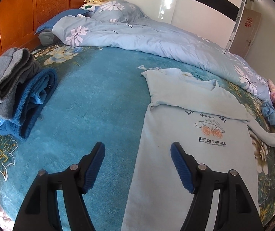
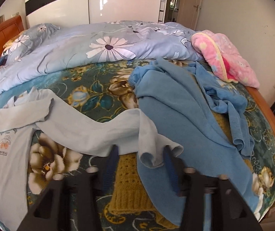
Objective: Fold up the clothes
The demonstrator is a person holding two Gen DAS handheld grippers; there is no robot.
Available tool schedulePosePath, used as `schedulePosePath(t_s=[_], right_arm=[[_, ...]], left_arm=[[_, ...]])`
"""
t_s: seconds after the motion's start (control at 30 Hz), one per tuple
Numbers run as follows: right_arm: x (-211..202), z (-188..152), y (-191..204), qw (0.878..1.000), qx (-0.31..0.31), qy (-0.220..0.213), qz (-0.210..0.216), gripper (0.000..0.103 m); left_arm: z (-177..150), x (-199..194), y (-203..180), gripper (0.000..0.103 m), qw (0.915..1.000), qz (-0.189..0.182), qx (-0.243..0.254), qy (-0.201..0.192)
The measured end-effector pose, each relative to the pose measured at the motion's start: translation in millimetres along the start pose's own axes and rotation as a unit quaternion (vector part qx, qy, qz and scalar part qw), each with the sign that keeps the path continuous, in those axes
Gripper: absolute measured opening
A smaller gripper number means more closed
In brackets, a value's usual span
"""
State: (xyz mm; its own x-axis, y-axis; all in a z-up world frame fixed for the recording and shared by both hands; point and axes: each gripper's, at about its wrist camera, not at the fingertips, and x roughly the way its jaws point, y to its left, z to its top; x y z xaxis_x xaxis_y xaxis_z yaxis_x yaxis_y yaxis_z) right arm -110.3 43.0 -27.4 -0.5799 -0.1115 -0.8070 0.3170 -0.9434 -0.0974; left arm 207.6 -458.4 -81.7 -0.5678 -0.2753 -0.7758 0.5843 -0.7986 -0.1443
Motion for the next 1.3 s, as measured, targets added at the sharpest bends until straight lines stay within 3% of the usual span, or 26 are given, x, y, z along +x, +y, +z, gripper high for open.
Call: schedulePosePath(t_s=[0.03, 0.17, 0.33, 0.43, 0.7, 0.9, 1.13, 1.3], right_arm=[[0.8, 1.3, -0.4, 1.000, 0.002, 0.002, 0.003, 0.003], [-9.3, 12.3, -3.8, 0.999, 0.009, 0.005, 0.042, 0.003], [-50.7, 44.6, -34.5, 0.998, 0.039, -0.022, 0.034, 0.003], [-63.0, 57.5, -41.1, 0.999, 0.028, -0.005, 0.016, 0.003], [-66.5, 71.7, -20.4, 0.996, 0.014, 0.057, 0.061, 0.003], [-76.1, 85.9, 44.2, 0.985, -0.022, 0.094, 0.143, 0.003], [-87.5, 120.2, 154.3, 0.965, -0.051, 0.101, 0.237, 0.003], [-68.3, 142.6, 245.5, 0.951, -0.048, 0.110, 0.285, 0.003]], left_arm=[[0.3, -0.8, 0.5, 0.072, 1.0000, 0.001, -0.001, 0.000], [1.1, -4.0, 1.4, 0.072, 1.0000, 0.001, 0.000, -0.002], [0.5, -6.6, 4.0, 0.072, 1.0000, -0.001, -0.003, -0.003], [-0.5, -4.6, 5.2, 0.072, 0.9999, -0.006, -0.012, -0.001], [-1.3, -3.7, -0.7, 0.072, 0.9997, -0.022, -0.004, 0.001], [1.2, -0.7, 7.8, 0.072, 0.9995, -0.027, -0.018, 0.000], [11.8, 1.8, 9.2, 0.072, 0.9988, -0.041, -0.025, -0.008], [22.7, 1.1, 1.9, 0.072, 0.9984, -0.051, -0.012, -0.020]])
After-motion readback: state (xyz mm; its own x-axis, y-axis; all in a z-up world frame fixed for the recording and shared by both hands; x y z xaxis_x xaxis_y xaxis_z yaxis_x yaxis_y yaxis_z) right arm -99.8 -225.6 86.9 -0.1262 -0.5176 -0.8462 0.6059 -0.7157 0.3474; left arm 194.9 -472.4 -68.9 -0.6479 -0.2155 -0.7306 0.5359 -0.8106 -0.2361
